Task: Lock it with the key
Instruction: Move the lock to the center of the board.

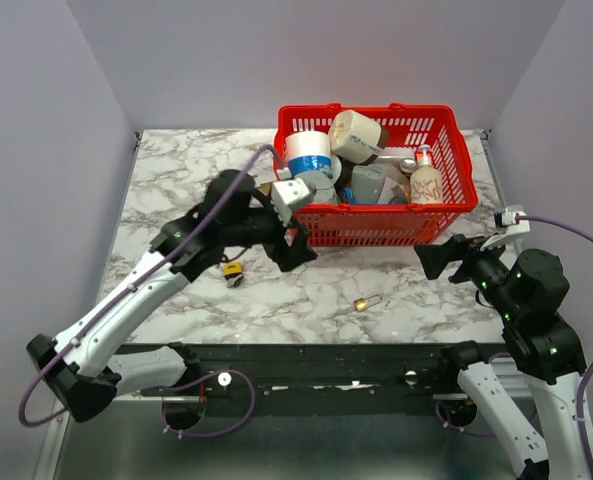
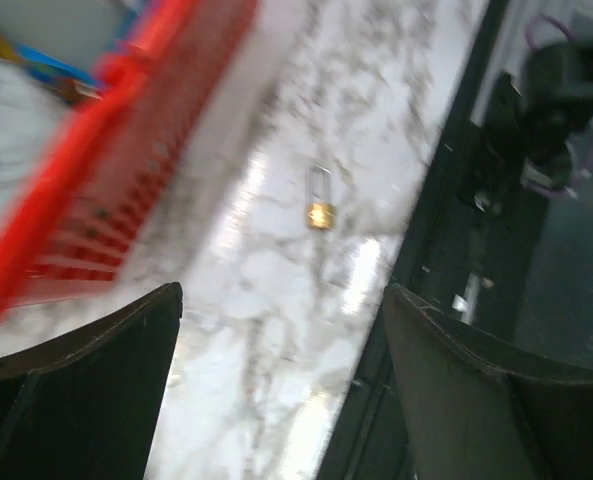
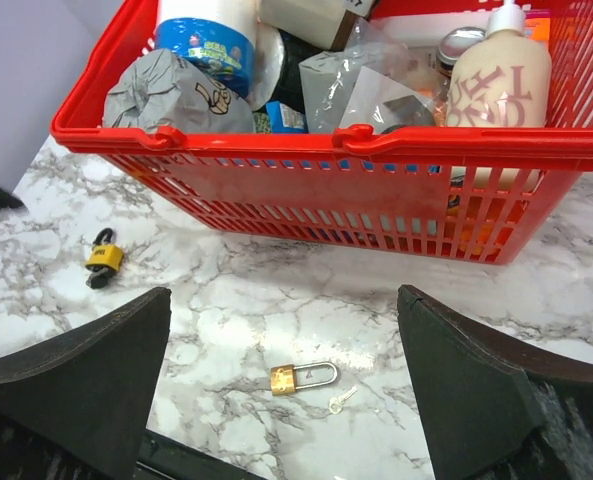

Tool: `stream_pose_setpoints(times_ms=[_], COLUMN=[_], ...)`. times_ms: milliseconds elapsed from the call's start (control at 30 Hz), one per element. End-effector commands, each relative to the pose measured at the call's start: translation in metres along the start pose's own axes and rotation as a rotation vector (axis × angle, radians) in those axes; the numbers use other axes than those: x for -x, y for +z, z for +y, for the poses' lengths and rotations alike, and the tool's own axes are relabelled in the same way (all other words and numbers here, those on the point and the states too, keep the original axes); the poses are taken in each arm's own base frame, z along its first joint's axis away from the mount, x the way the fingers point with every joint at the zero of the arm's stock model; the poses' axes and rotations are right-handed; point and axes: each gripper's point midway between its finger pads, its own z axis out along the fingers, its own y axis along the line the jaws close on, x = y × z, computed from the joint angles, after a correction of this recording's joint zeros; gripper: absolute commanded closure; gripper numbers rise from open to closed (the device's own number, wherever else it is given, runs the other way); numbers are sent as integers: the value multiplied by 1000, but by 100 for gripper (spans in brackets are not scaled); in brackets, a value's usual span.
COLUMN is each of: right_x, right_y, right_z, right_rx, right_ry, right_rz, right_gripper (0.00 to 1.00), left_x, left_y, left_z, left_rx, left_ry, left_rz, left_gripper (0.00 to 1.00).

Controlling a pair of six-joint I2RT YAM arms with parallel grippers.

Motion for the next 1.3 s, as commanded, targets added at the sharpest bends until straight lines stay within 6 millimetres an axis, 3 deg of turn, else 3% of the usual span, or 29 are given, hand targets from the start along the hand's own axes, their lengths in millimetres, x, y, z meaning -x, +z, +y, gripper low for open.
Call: stream_pose_setpoints(times_ms=[0, 33, 67, 100, 167, 200, 267, 300, 367, 400, 433, 467, 500, 567, 600, 667, 700, 800, 967, 1000, 1267], right_x=[10, 10, 9, 9, 10, 10, 9, 8, 8, 8, 7, 7, 5, 2, 1, -3, -5, -7, -11, -11, -16], right_y=[2, 2, 4, 5, 6, 7, 8, 9, 10, 11, 11, 12, 12, 15, 15, 18, 19, 21, 23, 23, 25], right_z=[14, 16, 18, 19, 20, 21, 21, 21, 21, 22, 22, 21, 19, 17, 15, 14, 12, 10, 7, 7, 2], right_rx=[78, 88, 100, 105, 113, 114, 118, 116, 121, 122, 123, 122, 112, 102, 97, 90, 86, 73, 65, 62, 43], right_ry=[-32, -33, -34, -32, -34, -35, -35, -34, -36, -36, -37, -39, -38, -34, -31, -26, -25, -23, -22, -22, -17], right_rz=[-13, -10, 1, 5, 10, 14, 22, 30, 34, 36, 39, 42, 45, 52, 56, 68, 72, 78, 91, 92, 103], right_gripper=[0, 0, 0, 0, 0, 0, 0, 0, 0, 0, 0, 0, 0, 0, 0, 0, 0, 0, 0, 0, 0], left_x=[19, 27, 23, 13, 12, 0, -2, -16, -24, -46, -28, -32, -55, -60, -72, -79, -84, -98, -108, -118, -139], left_y=[-46, -57, -76, -79, -96, -102, -115, -111, -134, -123, -132, -131, -114, -101, -96, -69, -64, -36, -22, -19, 8], left_z=[37, 52, 86, 104, 138, 168, 207, 235, 288, 319, 339, 351, 363, 377, 393, 394, 405, 411, 438, 444, 463], left_rx=[-5, 18, 91, 108, 177, 220, 298, 303, 463, 503, 570, 591, 567, 615, 682, 704, 774, 810, 987, 1030, 1109], left_ry=[105, 112, 64, 23, 39, -4, 35, 1, -27, -179, -198, -258, -399, -501, -534, -592, -609, -696, -813, -845, -792], left_rz=[-42, -56, -58, -29, -33, -9, 23, 53, 111, 148, 132, 154, 181, 158, 169, 184, 179, 159, 126, 133, 202], left_gripper=[11, 11, 12, 12, 12, 12, 16, 19, 24, 26, 32, 36, 39, 39, 38, 39, 39, 37, 36, 36, 37])
